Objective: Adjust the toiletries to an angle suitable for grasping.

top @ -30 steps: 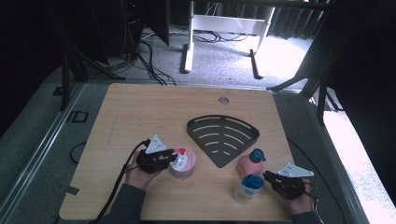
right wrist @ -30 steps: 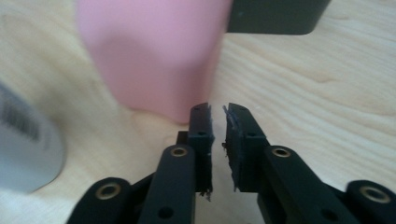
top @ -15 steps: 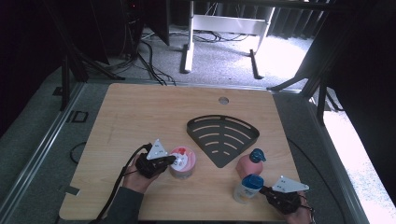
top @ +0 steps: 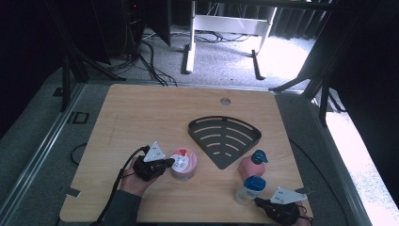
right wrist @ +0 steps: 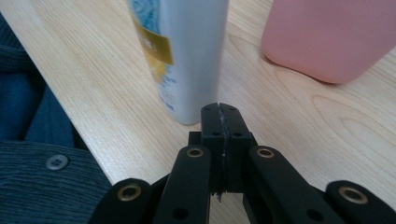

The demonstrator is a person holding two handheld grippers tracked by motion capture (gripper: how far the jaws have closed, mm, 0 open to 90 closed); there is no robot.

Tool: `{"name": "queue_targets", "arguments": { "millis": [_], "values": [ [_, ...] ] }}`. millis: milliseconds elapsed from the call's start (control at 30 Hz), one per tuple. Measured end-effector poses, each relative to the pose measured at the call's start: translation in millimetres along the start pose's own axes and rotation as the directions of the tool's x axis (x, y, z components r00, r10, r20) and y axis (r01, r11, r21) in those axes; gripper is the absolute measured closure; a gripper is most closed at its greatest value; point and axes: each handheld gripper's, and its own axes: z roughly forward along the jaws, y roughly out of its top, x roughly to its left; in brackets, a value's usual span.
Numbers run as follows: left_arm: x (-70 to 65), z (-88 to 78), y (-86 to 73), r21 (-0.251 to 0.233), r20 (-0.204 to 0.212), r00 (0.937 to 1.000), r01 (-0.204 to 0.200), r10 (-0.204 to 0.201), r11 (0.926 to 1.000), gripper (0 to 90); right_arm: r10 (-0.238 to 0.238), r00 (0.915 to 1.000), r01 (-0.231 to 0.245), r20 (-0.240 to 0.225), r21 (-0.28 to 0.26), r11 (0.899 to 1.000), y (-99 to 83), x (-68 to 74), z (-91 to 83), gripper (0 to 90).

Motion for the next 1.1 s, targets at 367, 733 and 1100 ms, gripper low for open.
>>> {"name": "queue_targets", "arguments": {
  "millis": [367, 733, 1100],
  "values": [
    [1.5, -8.5, -6.7, 0.004, -0.001, 1.0, 0.009, -0.009, 1.0, 88.8, -0.013, 0.9998, 0.013, -0.016, 0.008, 1.0, 1.8, 6.4, 1.8, 90.0],
    [0.8, -11.5, -8.4, 0.01, -0.009, 0.9999, 0.006, -0.006, 0.9999, 87.5, -0.04, 0.9984, 0.04, -0.041, 0.003, 0.999, 9.6, 14.3, 8.9, 90.0],
    [0.9, -11.4, -8.6, 0.009, -0.005, 1.0, 0.005, -0.005, 1.0, 86.8, -0.065, 0.9968, 0.065, -0.046, -0.009, 0.998, 20.7, 20.2, 16.4, 90.0]
  ]
}}
